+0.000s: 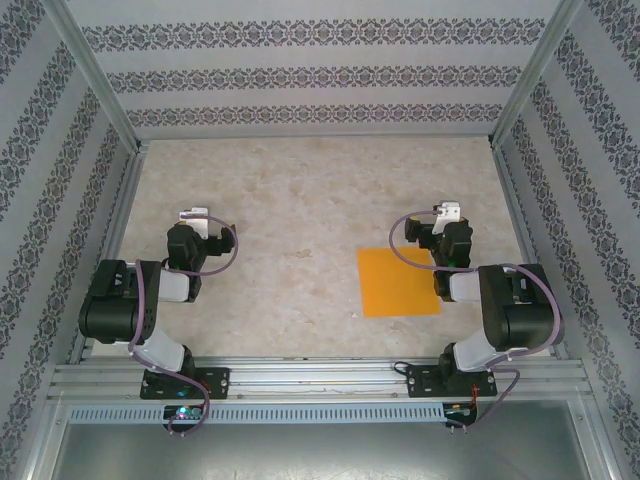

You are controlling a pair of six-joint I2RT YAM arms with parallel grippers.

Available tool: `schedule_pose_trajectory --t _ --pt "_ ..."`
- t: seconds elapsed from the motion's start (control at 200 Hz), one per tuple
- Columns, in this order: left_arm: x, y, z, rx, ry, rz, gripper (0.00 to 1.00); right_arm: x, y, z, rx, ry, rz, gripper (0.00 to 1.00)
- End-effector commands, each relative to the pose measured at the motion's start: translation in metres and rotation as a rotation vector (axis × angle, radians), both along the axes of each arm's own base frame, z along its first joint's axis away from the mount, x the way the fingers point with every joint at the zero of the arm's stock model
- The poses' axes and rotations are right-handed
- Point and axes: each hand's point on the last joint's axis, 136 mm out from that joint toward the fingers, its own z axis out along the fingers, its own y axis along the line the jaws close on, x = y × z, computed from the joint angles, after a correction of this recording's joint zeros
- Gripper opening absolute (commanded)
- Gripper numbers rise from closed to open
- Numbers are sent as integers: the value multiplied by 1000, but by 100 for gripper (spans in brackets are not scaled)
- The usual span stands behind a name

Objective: Fold a paper plane with a square sheet of paper (fold left side to right side)
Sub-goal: Move the square sheet of paper to the center of the table.

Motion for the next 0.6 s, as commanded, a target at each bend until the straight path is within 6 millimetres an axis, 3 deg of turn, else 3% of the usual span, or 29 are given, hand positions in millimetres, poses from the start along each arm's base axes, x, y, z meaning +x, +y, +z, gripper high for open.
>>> schedule_pose_trajectory --t 0.0,0.595 --pt "4 2 8 -4 -30 -5 100 5 2 10 -14 -31 0 98" --pt "5 2 8 -4 -30 -4 100 5 2 10 -18 -32 -1 98"
